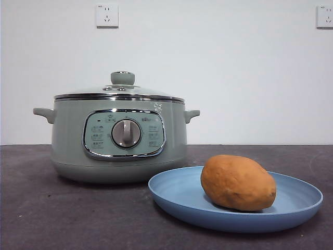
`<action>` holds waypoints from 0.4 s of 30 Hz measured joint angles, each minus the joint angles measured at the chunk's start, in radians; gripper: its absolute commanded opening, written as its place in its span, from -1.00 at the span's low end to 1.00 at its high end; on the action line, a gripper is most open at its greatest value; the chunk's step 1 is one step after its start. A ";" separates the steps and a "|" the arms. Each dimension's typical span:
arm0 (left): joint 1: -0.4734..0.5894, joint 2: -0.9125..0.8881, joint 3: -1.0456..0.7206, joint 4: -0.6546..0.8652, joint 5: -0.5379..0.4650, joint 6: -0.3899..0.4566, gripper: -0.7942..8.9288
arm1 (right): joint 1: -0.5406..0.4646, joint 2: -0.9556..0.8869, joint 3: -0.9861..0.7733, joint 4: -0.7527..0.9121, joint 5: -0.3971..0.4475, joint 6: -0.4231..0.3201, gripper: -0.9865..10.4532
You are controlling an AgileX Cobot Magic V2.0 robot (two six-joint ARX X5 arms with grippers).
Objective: Take the potato out from the steamer,put the potato on the plate,close the lid
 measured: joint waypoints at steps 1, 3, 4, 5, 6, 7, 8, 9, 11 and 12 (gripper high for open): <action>0.000 0.000 0.000 0.000 0.000 0.000 -0.84 | -0.042 -0.022 -0.005 0.002 -0.007 -0.003 -0.83; 0.000 0.000 0.000 0.000 0.000 0.000 -0.84 | -0.128 -0.065 -0.031 0.006 -0.009 -0.008 -0.83; 0.000 0.000 0.000 0.000 0.000 0.000 -0.84 | -0.177 -0.088 -0.052 0.019 -0.010 -0.012 -0.83; 0.000 0.000 0.000 0.000 0.000 0.000 -0.84 | -0.219 -0.106 -0.072 0.037 -0.010 -0.019 -0.83; 0.000 0.000 0.000 0.000 0.000 0.000 -0.84 | -0.267 -0.130 -0.097 0.063 -0.010 -0.026 -0.83; 0.000 0.000 0.000 0.000 0.000 0.000 -0.84 | -0.312 -0.156 -0.123 0.102 -0.010 -0.031 -0.83; 0.000 0.000 0.000 0.000 0.000 0.000 -0.84 | -0.347 -0.179 -0.148 0.137 -0.010 -0.035 -0.83; 0.000 0.000 0.000 0.000 0.000 0.000 -0.84 | -0.386 -0.208 -0.179 0.180 -0.010 -0.037 -0.83; 0.000 0.000 0.000 0.000 0.000 0.000 -0.84 | -0.438 -0.267 -0.244 0.261 -0.010 -0.042 -0.83; 0.000 0.000 0.000 0.000 0.000 0.000 -0.84 | -0.455 -0.293 -0.277 0.301 -0.010 -0.043 -0.83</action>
